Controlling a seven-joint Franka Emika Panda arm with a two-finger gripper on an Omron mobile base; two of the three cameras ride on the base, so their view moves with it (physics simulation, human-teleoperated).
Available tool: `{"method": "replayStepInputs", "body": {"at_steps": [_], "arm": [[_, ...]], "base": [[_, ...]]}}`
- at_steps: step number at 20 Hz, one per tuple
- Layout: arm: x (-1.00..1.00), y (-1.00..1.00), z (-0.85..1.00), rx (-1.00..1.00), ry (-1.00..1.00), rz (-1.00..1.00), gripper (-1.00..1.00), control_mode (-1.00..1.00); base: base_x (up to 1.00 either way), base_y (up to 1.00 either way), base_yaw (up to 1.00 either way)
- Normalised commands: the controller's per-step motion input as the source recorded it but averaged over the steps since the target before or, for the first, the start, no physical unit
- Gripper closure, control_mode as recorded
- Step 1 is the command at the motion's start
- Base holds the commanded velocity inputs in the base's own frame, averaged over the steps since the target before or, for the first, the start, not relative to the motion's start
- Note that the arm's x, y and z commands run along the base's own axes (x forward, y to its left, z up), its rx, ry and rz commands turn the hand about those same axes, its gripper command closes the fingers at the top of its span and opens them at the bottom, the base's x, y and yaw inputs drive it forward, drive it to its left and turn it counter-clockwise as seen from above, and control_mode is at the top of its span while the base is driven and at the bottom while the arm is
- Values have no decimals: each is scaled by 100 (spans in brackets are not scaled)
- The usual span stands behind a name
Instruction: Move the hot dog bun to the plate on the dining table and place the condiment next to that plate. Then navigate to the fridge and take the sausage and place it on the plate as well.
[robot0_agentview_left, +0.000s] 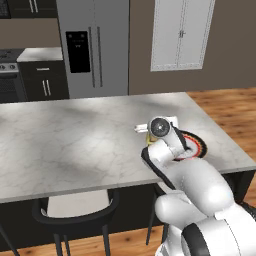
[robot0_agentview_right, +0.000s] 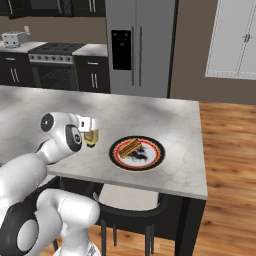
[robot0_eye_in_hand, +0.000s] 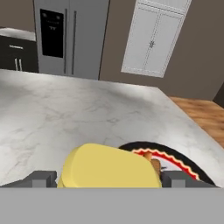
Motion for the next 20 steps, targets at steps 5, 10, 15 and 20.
{"method": "replayStepInputs", "body": {"at_steps": [5, 10, 15, 20], "arm": [[39, 0, -22, 0, 2, 0, 100, -100], [8, 0, -26, -1, 0, 0, 100, -100], [10, 0, -17, -2, 0, 0, 100, -100], [21, 0, -17, -3, 0, 0, 100, -100]], "base": [[0, 0, 0], [0, 0, 0], [0, 0, 0], [0, 0, 0]]}}
